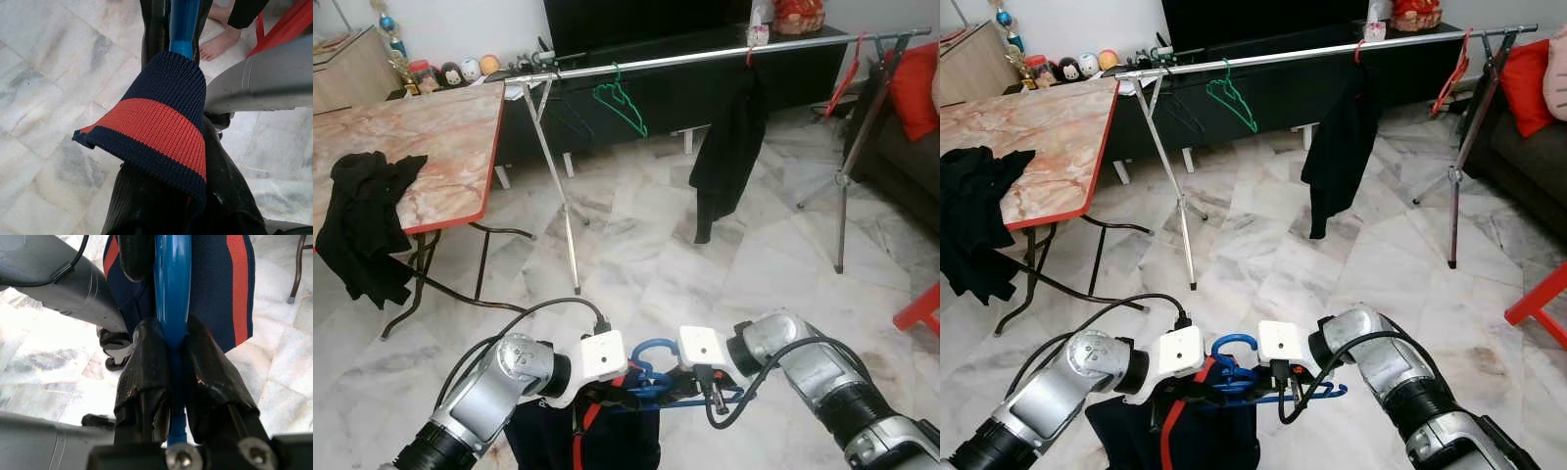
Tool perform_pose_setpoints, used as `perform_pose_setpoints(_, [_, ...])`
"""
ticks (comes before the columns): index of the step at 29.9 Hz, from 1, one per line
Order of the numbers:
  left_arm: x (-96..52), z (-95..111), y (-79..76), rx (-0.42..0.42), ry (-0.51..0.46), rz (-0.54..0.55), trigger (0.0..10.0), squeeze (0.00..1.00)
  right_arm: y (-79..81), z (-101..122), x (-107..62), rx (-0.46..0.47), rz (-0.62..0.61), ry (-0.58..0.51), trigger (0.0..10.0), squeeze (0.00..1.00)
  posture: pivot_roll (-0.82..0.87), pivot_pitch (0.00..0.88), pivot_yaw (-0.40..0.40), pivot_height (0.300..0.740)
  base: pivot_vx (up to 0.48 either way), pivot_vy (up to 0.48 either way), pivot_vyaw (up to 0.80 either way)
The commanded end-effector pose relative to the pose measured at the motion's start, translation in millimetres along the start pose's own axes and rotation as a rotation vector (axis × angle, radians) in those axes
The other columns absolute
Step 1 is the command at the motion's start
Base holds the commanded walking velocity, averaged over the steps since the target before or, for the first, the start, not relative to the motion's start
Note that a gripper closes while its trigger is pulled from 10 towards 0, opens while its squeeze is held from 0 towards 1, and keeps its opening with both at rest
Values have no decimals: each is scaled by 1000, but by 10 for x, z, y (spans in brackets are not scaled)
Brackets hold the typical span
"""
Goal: Hang hanger
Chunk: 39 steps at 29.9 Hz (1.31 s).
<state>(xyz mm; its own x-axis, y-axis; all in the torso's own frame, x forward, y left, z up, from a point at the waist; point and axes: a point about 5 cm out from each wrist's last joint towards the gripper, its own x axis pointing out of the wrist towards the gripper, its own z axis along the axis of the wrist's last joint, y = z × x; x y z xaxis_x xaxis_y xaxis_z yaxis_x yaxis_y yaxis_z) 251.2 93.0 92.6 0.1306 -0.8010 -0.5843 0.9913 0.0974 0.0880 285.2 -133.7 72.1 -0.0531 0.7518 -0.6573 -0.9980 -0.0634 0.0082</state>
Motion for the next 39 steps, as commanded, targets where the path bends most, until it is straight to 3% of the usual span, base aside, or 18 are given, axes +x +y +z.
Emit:
perform_pose_setpoints(1, [-5,224,20,67,-68,1,10000,878,-22,235,118,-79,-8,-93,0,0,-115,0,139,740,0,0,0])
perform_pose_setpoints(6, [-10,236,26,65,-70,-1,10000,878,-35,242,126,-76,-29,-102,0,0,-115,0,139,740,0,0,0])
perform_pose_setpoints(7, [-23,252,44,71,-72,4,10000,1000,-44,255,141,-78,-47,-114,0,0,-114,0,142,740,0,0,0])
perform_pose_setpoints(17, [-94,319,88,108,-69,13,10000,1000,-76,325,218,-77,-132,-170,0,0,-118,0,142,740,0,0,0])
perform_pose_setpoints(30, [-361,347,304,236,48,144,10000,992,-137,270,185,-76,-232,-158,0,0,-118,0,129,740,0,0,0])
perform_pose_setpoints(31, [-391,362,329,244,53,165,10000,0,-151,265,180,-71,-254,-158,0,0,-118,0,126,740,0,0,0])
perform_pose_setpoints(39, [-466,390,374,260,48,214,10000,0,-190,255,171,-70,-325,-163,0,0,-120,0,119,740,0,0,0])
